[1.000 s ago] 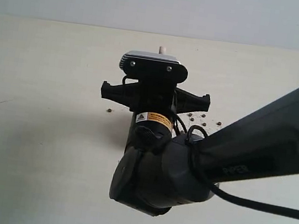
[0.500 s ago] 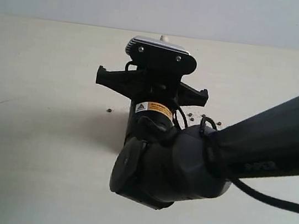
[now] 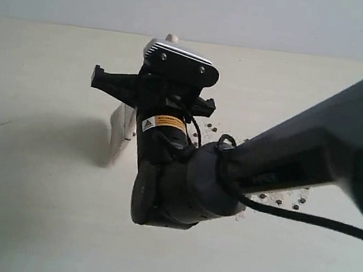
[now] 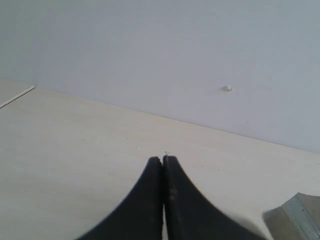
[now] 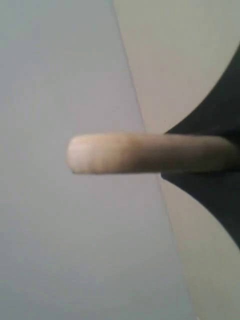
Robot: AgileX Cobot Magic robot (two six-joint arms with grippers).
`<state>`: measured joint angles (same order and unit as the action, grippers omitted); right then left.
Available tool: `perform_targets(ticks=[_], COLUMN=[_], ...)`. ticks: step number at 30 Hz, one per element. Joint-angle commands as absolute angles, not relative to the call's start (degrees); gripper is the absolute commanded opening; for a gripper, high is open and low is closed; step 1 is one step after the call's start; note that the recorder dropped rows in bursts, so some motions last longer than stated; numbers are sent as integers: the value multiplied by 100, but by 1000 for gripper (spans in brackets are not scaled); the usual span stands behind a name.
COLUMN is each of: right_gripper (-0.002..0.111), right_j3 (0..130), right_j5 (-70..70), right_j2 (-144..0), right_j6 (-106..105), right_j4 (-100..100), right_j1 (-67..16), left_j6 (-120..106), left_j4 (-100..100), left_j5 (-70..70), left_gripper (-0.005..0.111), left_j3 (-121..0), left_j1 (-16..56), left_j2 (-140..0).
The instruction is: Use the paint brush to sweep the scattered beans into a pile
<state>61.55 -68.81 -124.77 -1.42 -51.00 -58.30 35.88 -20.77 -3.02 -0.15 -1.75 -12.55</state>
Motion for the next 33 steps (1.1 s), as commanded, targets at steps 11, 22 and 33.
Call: perform_targets(ticks=[11,22,33], right_gripper=[0,0,0], right_j3=[6383,6383,6383], right_j5=[-6996,-6996,-6996], right_j2=[-12592,-12592,-12254], right_j6=[-2655,-3756,-3758], right_j4=[-6964,-7510,-6847], right_j1=[-5622,-5622,-5632], left_j6=[3587,3572,3572], left_j4=[-2034,-2034,-2034], left_j5=[-344,-344,-344], left_gripper=[0,0,0], left_j3=[0,0,0], left_j1=[-200,-200,-200], left_j2=[-1228,-1228,-1228])
